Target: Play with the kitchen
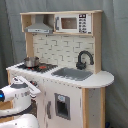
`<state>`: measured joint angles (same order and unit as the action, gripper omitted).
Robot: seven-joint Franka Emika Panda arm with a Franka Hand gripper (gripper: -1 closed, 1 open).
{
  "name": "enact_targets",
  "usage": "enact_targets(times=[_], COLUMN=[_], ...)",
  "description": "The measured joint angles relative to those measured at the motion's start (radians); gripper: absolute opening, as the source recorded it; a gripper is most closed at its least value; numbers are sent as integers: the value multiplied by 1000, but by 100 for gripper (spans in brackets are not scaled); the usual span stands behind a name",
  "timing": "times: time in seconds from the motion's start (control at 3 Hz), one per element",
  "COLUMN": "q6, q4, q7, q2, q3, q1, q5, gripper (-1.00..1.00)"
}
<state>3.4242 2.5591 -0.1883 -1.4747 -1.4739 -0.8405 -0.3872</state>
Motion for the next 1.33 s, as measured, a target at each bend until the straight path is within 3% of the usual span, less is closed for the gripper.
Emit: enact_targets(times=[1.33], q6=[29], q4=[6], q7=[436], q2=[5], q3=[3], q1=[-4], q5=[3], gripper=[-100])
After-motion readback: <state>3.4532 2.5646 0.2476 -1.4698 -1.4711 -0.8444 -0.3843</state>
